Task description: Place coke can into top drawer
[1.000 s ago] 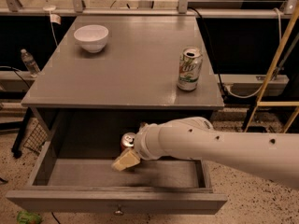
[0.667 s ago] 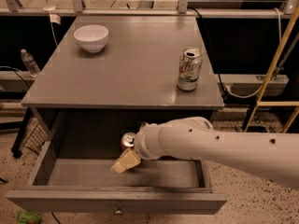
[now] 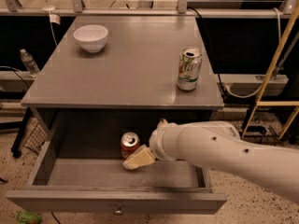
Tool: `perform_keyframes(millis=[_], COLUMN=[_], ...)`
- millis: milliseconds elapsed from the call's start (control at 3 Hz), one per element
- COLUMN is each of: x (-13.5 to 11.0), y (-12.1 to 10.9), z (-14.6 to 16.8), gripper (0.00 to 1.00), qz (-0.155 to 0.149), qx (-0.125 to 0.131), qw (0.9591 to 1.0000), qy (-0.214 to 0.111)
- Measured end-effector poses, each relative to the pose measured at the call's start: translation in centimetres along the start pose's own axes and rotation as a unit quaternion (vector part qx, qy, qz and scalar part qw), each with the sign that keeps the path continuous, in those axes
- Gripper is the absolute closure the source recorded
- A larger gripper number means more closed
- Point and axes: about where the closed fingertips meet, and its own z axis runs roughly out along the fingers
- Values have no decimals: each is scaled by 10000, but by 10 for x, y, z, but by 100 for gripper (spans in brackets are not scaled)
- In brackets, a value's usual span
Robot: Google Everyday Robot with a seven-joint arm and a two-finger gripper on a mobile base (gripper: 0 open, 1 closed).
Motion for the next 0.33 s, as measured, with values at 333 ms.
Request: perform_keyframes(millis=[333], x=[19], y=[-19], z=[-29], gripper=[0], qz=[372], qx=[354], qw=[9987], qy=[56])
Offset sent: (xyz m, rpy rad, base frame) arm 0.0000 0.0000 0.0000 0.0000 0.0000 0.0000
